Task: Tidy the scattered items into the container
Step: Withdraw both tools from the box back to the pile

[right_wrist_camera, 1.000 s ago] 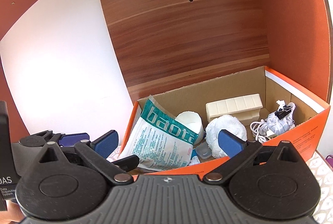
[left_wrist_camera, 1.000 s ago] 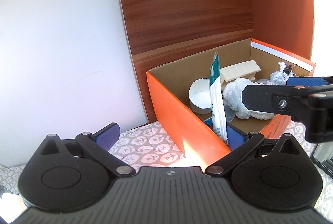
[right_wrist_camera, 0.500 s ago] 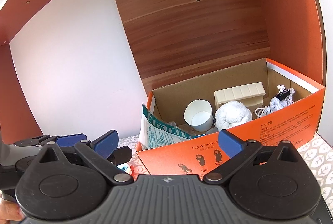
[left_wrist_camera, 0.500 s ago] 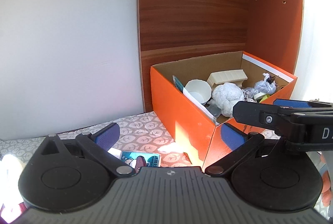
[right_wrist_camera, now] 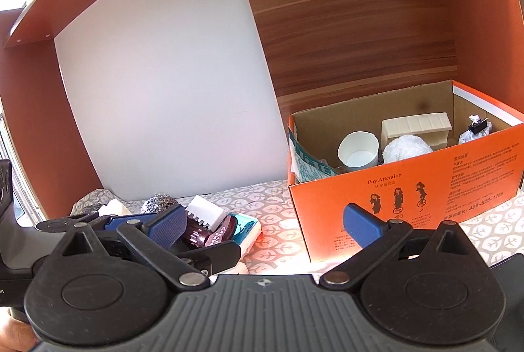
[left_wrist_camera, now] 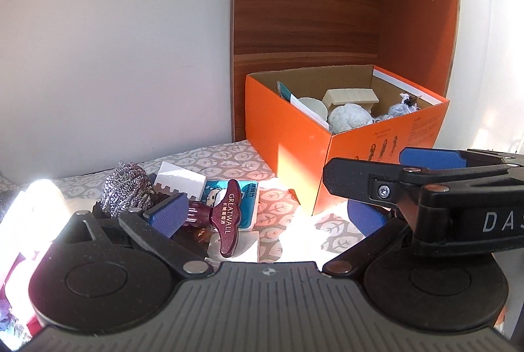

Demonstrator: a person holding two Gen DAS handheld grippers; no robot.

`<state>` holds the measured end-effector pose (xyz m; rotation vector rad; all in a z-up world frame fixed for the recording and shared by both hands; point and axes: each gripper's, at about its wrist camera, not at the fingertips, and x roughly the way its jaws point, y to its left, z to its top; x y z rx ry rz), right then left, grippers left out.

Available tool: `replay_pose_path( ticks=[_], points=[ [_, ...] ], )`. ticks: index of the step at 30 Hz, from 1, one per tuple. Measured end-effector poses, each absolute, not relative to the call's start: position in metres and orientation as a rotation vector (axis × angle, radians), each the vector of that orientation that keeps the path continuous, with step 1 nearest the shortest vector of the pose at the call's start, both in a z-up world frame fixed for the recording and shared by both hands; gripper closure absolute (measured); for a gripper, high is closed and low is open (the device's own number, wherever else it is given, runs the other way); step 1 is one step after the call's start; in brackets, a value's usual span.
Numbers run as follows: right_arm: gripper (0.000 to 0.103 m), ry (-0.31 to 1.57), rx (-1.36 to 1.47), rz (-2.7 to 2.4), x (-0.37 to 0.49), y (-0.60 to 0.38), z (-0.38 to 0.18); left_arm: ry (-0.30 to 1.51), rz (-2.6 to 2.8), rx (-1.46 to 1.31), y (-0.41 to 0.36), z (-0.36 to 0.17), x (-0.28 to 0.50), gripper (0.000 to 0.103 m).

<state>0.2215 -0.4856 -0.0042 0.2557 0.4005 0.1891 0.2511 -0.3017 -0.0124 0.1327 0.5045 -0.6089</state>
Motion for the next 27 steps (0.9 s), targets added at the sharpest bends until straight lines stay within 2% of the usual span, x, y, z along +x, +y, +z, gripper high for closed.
replay_pose_path(
  ticks=[27],
  points=[
    [0.0, 0.517, 0.202, 0.344, 0.177, -0.383, -0.05, 0.581, -0.418, 0.092, -0.156, -0.043, 0.197, 0.0]
  ],
)
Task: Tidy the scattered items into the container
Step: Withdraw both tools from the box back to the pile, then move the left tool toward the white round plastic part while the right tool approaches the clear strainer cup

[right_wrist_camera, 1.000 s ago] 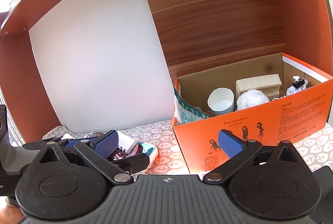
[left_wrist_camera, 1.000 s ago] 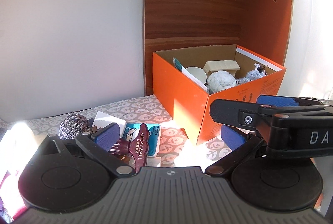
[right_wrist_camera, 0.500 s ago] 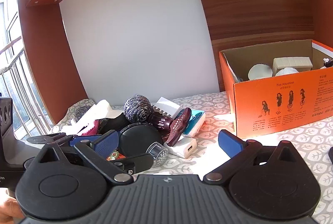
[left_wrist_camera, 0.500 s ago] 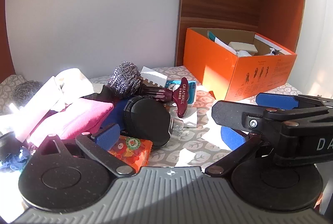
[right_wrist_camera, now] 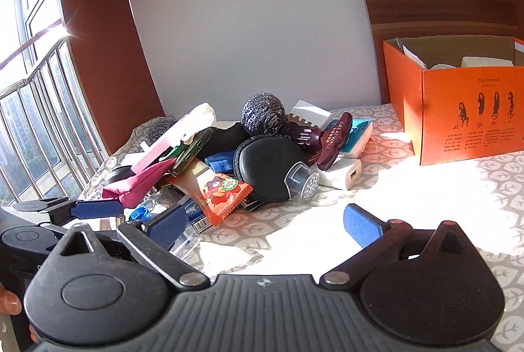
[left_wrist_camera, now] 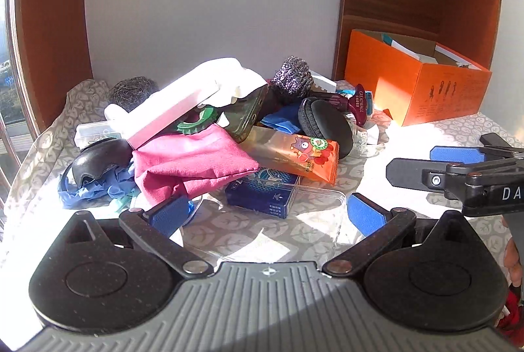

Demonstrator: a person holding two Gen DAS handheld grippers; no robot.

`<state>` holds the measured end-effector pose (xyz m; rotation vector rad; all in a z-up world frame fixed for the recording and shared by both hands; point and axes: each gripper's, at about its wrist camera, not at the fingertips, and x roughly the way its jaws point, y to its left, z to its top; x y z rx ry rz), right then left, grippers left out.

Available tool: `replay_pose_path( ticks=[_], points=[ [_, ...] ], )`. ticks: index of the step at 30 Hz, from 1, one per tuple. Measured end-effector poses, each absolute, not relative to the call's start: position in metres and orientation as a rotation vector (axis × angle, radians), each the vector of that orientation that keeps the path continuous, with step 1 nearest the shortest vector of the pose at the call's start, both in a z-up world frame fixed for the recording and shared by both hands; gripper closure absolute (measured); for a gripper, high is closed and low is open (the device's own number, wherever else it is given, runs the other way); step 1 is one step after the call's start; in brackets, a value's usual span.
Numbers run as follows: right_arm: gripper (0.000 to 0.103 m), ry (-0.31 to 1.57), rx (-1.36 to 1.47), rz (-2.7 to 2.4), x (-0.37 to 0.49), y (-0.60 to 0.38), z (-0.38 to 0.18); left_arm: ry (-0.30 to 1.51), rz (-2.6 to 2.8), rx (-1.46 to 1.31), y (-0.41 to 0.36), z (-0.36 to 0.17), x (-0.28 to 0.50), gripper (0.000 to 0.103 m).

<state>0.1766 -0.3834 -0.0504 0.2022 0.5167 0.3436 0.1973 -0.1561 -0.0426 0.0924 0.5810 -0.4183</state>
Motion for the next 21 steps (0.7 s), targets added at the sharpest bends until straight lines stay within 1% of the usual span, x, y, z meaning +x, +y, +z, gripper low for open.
replay_pose_path(
  ticks=[7, 15, 21],
  points=[
    [0.0, 0.55, 0.152, 0.36, 0.18, -0.362, -0.063, 0.576, -0.366, 0.074, -0.125, -0.047, 0.19, 0.0],
    [0.0, 0.565, 0.109, 0.349, 0.189, -0.348, -0.069, 0.52, -0.324, 0.162, -0.11, -0.055, 0.19, 0.0],
    [0.0, 0.576, 0.124, 0.348, 0.194, -0.351, -0.071, 0.502, -0.369, 0.108, -0.095, -0.053, 0.188, 0.0]
  ],
)
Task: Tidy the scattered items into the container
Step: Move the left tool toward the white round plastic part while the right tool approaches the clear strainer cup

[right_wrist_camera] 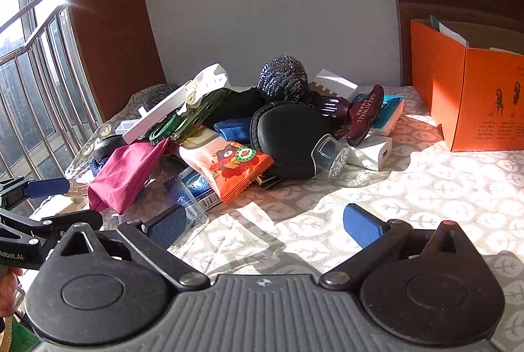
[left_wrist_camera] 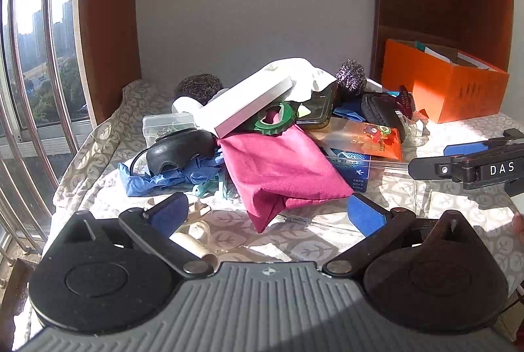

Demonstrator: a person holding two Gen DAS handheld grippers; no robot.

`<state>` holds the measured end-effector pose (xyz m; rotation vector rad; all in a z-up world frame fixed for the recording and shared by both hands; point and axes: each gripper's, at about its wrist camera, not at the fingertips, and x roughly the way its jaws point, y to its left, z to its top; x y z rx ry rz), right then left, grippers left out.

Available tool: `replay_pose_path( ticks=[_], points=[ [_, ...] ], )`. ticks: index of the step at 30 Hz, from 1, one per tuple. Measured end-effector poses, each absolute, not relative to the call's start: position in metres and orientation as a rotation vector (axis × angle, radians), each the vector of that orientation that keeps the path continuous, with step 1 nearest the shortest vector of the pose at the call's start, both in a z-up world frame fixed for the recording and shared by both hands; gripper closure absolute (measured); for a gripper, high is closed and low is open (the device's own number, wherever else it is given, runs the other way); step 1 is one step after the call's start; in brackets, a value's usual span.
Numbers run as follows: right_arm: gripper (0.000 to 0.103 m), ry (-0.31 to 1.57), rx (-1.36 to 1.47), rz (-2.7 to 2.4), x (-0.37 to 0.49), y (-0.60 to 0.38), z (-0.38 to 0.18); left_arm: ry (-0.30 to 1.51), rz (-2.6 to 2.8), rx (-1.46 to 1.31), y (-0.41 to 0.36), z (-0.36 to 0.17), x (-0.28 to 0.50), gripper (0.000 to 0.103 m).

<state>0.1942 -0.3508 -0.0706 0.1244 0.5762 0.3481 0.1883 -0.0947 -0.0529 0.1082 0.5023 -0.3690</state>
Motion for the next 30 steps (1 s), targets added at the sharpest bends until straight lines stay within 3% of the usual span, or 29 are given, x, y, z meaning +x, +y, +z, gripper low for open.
replay_pose_path(
  ticks=[16, 18, 22, 30],
  points=[
    [0.0, 0.577, 0.114, 0.353, 0.211, -0.348, -0.073, 0.574, -0.319, 0.044, -0.064, -0.071, 0.217, 0.0],
    [0.0, 0.579, 0.121, 0.355, 0.212, -0.348, -0.073, 0.586, -0.375, -0.043, -0.059, -0.07, 0.226, 0.008],
    [0.0, 0.587, 0.126, 0.364, 0.214, -0.344, -0.074, 0.595, -0.526, -0.081, -0.069, -0.065, 0.231, 0.008],
    [0.0, 0.578, 0.101, 0.388, 0.206, -0.331, -0.065, 0.555, -0.473, 0.199, -0.109, -0.068, 0.205, 0.008]
  ],
)
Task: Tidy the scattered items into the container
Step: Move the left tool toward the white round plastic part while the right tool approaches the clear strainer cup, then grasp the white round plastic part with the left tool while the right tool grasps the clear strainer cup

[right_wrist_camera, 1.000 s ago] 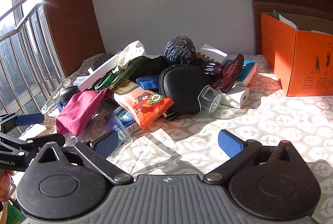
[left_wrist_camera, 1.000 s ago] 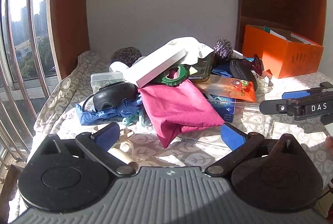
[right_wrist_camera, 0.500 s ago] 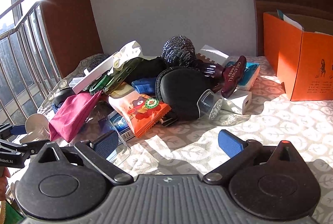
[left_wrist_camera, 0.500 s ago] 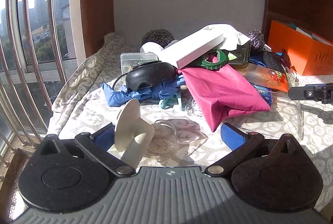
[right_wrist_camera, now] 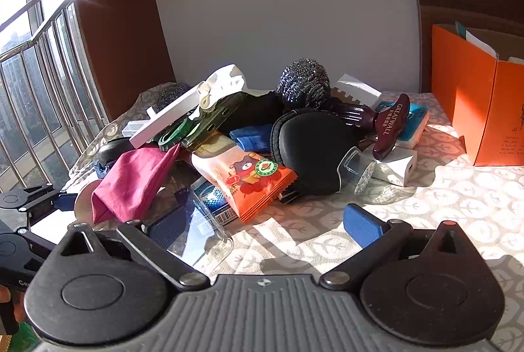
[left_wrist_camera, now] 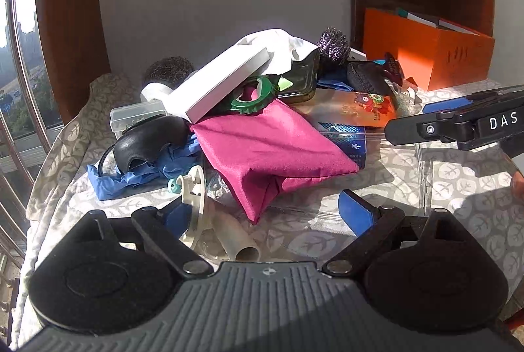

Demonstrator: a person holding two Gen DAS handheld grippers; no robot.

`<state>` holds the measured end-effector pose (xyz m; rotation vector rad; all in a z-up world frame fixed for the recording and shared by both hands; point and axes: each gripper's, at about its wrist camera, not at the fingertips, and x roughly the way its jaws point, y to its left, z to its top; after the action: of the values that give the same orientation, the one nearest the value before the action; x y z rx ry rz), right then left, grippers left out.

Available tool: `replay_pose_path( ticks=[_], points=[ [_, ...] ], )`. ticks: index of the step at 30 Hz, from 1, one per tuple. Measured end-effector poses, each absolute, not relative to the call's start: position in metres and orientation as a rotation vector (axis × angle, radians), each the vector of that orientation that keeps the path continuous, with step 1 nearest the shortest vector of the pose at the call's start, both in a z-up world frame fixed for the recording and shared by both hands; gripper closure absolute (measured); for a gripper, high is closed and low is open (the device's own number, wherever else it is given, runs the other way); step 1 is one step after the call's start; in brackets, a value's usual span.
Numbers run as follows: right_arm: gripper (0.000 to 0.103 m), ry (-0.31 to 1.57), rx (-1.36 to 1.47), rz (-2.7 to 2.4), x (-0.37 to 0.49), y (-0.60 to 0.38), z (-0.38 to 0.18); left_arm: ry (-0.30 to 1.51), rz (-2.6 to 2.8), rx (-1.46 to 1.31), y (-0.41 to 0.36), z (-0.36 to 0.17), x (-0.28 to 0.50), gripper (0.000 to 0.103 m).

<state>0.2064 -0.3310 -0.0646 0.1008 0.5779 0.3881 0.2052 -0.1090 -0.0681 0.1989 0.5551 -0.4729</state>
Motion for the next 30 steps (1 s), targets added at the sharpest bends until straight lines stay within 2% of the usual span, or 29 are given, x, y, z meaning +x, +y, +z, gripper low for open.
replay_pose_path(
  ticks=[16, 30],
  points=[
    [0.0, 0.518, 0.0, 0.525, 0.172, -0.264, -0.039, 0.468, -0.304, 0.27, -0.086, -0.048, 0.175, 0.0],
    [0.0, 0.528, -0.205, 0.491, 0.189, -0.195, -0.069, 0.536, -0.194, 0.225, -0.037, -0.071, 0.185, 0.0]
  ],
)
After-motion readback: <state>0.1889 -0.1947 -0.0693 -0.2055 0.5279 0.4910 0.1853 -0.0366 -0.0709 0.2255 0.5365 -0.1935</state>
